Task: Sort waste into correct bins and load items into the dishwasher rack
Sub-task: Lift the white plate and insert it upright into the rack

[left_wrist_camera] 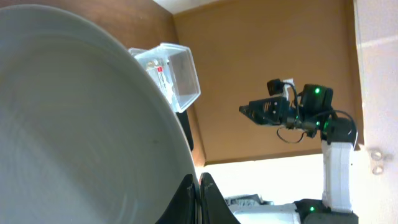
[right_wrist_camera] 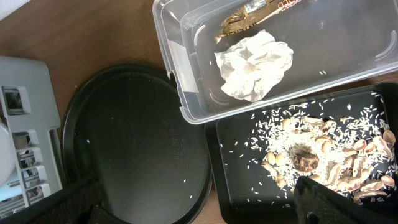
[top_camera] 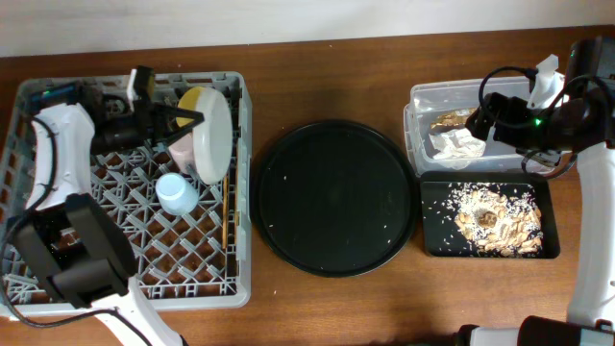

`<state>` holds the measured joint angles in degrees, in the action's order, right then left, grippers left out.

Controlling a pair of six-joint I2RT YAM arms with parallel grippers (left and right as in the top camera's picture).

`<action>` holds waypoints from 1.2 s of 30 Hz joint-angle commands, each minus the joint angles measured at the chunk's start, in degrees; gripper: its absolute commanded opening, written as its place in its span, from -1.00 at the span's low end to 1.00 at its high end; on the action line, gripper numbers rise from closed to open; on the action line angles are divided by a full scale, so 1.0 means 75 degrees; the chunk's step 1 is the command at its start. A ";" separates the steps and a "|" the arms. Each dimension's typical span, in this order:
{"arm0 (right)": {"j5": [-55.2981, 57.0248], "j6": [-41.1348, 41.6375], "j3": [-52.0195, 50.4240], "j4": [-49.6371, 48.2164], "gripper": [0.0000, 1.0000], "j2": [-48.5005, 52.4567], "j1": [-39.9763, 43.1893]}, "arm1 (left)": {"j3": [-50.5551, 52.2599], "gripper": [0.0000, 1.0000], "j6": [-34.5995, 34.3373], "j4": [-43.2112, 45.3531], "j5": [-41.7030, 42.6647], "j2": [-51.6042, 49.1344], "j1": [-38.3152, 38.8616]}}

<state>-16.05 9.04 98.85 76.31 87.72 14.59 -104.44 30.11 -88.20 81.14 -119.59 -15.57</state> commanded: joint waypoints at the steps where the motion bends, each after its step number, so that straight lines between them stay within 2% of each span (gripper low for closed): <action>1: 0.0035 0.0038 0.0090 -0.0006 0.97 -0.0003 0.0029 | 0.0023 -0.99 0.0160 0.0105 0.0117 0.0067 0.0125; 3: 0.0035 0.0038 0.0090 -0.0006 0.97 -0.0003 0.0029 | 0.0023 -0.99 0.0160 0.0108 0.0356 0.0067 0.0050; 7: 0.0035 0.0038 0.0090 -0.0006 0.97 -0.0003 0.0029 | 0.0119 -1.00 0.0163 0.0172 0.0134 0.0061 -0.0003; 10: 0.0035 0.0038 0.0090 -0.0006 0.97 -0.0003 0.0029 | 0.0621 -1.00 0.0119 0.0708 0.0635 0.0058 -0.0020; 16: 0.0035 0.0038 0.0090 -0.0006 0.97 -0.0003 0.0029 | 0.1151 -0.99 -0.1469 0.2544 0.0519 0.0041 -0.0321; 22: 0.0035 0.0038 0.0090 -0.0006 0.97 -0.0003 0.0029 | 0.1174 -1.00 -0.1702 0.2675 -0.0568 0.0041 -0.0501; 31: 0.0035 0.0038 0.0090 -0.0006 0.97 -0.0003 0.0029 | 0.1177 -0.98 -0.2025 0.2760 -0.0565 0.0041 -0.0481; 36: 0.0035 0.0038 0.0090 -0.0006 0.97 -0.0003 0.0029 | 0.1177 -0.99 -0.4173 0.4138 -0.0568 0.0041 -0.0481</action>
<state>-16.05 9.06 98.85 76.34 87.72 14.59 -95.61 7.53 -59.83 77.54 -119.59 -18.76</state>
